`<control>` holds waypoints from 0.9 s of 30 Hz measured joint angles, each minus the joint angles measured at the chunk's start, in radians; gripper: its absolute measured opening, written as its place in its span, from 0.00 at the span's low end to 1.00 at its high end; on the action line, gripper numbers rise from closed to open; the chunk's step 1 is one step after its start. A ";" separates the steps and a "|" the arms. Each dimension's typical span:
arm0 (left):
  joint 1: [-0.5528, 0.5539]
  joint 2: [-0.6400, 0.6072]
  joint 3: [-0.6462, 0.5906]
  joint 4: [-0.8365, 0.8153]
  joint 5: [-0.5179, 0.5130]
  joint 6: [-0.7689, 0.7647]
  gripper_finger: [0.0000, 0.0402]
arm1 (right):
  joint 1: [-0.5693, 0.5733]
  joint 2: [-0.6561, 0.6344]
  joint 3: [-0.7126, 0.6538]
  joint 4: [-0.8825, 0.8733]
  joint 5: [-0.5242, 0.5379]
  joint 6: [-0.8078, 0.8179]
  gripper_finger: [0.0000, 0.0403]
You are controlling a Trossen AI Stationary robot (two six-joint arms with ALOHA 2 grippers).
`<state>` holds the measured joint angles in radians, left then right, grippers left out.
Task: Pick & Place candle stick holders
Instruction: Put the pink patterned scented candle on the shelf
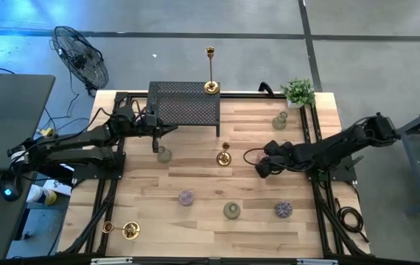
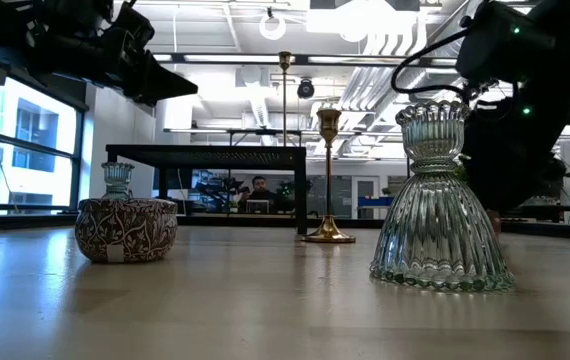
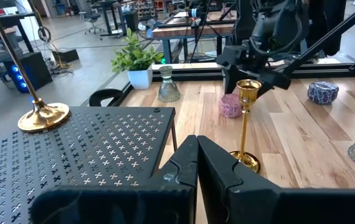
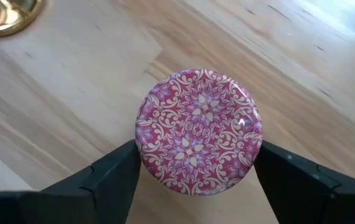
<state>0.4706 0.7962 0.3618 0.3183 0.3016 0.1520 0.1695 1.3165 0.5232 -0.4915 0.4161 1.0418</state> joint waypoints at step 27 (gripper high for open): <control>0.000 0.000 0.000 0.000 0.000 0.000 0.00 | -0.015 0.026 -0.006 0.099 0.002 -0.108 0.84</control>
<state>0.4709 0.7959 0.3618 0.3183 0.3019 0.1518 0.1547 1.3422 0.5175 -0.3926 0.4185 0.9339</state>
